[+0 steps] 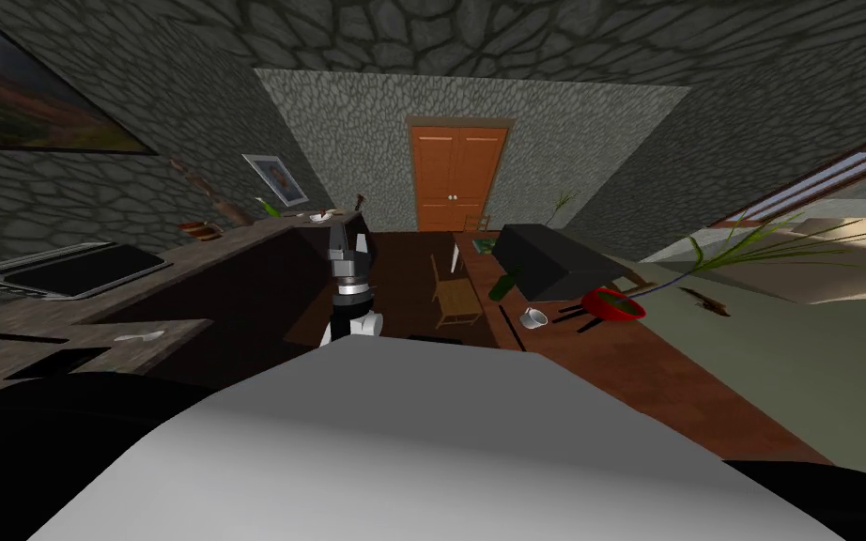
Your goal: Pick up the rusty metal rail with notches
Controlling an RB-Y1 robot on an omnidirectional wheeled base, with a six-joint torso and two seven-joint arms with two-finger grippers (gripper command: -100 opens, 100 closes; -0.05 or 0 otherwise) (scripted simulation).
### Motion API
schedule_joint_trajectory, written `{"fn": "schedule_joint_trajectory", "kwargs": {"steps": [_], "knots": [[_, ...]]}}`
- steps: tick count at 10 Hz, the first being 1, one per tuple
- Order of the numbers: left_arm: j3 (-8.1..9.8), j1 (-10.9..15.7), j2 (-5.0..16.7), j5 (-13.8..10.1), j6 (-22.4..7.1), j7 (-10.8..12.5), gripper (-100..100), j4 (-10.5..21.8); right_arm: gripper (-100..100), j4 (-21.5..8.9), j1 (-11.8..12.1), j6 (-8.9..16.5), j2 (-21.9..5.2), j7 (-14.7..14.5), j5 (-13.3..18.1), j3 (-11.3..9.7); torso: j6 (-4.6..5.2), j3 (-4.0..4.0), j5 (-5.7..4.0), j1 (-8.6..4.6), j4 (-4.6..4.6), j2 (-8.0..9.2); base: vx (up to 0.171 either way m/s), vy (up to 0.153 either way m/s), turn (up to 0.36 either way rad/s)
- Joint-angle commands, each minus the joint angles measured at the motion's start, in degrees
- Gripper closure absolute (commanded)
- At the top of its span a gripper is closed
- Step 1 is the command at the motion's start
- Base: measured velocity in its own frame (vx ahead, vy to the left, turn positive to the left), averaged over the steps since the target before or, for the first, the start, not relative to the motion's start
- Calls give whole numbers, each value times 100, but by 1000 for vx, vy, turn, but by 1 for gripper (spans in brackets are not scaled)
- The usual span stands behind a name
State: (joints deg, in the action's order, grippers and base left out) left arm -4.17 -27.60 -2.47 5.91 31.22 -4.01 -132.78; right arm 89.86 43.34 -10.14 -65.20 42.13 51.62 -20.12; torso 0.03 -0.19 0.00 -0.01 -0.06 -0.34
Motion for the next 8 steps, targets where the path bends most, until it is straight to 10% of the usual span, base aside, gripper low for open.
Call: {"fn": "schedule_joint_trajectory", "kwargs": {"steps": [1, 8], "knots": [[0, 0, 0, 0, 0, 0, 0, 0, -100, 9, 31, 124, -129, 123, 168, -119, 0, 0, 0, 0, 0, 0, 49, -8, 188], [0, 0, 0, 0, 0, 0, 0, 0, -100, -710, 175, 248, -427, 528, 1244, -609, -1, -8, 3, 18, -3, -13, 73, 6, 392]]}}
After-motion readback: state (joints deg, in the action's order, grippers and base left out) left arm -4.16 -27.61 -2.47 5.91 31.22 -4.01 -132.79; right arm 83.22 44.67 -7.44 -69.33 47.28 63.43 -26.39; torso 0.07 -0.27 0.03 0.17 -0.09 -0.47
